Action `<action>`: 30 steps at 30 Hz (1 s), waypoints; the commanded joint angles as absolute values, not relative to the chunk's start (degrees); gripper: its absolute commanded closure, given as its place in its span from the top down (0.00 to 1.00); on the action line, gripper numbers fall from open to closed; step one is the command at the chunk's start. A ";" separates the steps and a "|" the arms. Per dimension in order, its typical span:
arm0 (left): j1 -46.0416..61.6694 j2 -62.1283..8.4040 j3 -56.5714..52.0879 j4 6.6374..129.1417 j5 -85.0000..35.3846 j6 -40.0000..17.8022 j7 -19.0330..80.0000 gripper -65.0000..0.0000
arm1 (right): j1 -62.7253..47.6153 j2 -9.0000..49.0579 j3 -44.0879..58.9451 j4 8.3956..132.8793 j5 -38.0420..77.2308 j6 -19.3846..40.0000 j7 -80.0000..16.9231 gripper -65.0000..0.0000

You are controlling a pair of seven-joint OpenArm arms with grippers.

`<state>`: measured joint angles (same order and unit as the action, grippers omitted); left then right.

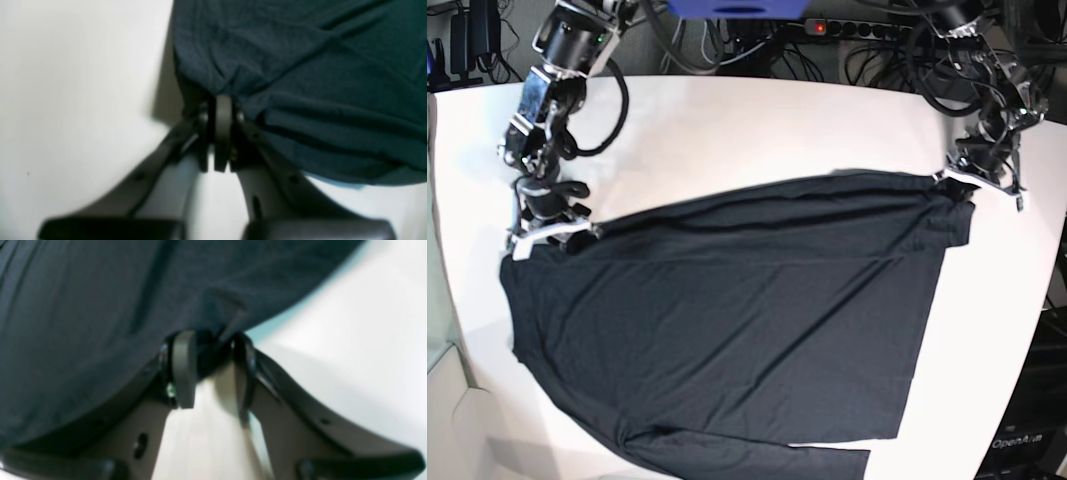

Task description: Fold the T-shirt properly

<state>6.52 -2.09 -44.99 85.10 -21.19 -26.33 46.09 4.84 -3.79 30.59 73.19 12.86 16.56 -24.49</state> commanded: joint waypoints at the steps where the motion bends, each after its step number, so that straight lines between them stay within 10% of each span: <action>1: 6.20 -2.68 -45.14 86.02 -22.02 -26.68 44.79 0.00 | 6.37 -3.21 30.46 71.87 12.62 16.66 -25.71 0.25; 11: 6.20 -2.68 -45.14 86.37 -22.02 -26.68 44.79 0.00 | 8.75 -1.63 30.55 65.63 12.62 16.66 -25.71 0.00; 30: 3.74 -4.62 -44.79 86.46 -29.05 -26.15 44.88 0.00 | 5.67 -1.80 30.37 76.79 12.62 16.66 -25.80 0.00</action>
<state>4.89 -3.84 -44.86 85.27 -27.73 -25.87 46.44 4.56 -2.22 30.46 75.66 12.05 16.71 -27.05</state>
